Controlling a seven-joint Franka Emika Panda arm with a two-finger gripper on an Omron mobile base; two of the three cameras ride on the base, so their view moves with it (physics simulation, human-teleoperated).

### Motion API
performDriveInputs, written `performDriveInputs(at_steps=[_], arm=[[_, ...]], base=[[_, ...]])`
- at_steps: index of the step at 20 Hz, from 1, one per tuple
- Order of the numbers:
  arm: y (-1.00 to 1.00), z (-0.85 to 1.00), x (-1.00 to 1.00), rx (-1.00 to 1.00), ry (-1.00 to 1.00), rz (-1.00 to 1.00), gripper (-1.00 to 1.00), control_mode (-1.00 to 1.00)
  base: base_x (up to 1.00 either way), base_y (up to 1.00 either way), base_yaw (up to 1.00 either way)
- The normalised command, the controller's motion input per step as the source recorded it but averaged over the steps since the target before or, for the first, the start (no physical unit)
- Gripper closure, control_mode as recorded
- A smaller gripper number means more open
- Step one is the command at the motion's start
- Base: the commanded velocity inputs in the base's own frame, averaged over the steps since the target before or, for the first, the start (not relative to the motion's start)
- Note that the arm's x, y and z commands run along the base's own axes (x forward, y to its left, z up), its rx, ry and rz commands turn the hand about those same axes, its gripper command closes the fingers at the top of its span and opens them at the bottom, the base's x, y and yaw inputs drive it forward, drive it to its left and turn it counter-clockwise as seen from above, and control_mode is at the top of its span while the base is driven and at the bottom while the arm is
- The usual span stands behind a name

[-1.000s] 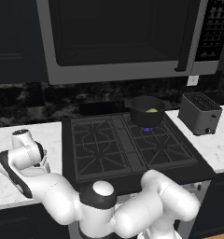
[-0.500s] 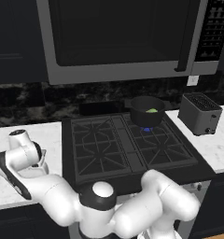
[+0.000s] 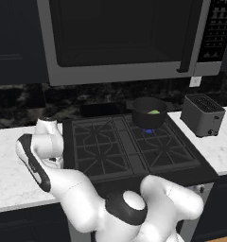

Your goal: Put the corn and cucumber in the pot. Retrieve the spatula and lightly stir the vegetables in the pot.

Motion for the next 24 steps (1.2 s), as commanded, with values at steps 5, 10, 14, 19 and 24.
performDriveInputs(at_steps=[5, 10, 14, 19, 24], arm=[[-0.96, 0.56, -0.24, 0.44, 0.0, -0.38, 1.0, -1.0], [-1.0, 0.7, -0.01, 0.39, 0.0, -0.35, 1.0, -1.0], [-0.99, 0.79, 0.01, 0.4, 0.0, -0.27, 1.0, -1.0], [-1.0, 0.82, 0.13, 0.49, 0.02, -0.25, 1.0, -1.0], [-1.0, 0.64, 0.08, 0.51, 0.01, -0.24, 1.0, -1.0]], base=[[0.0, 0.0, 0.0], [0.0, 0.0, 0.0], [0.0, 0.0, 0.0], [0.0, 0.0, 0.0], [0.0, 0.0, 0.0]])
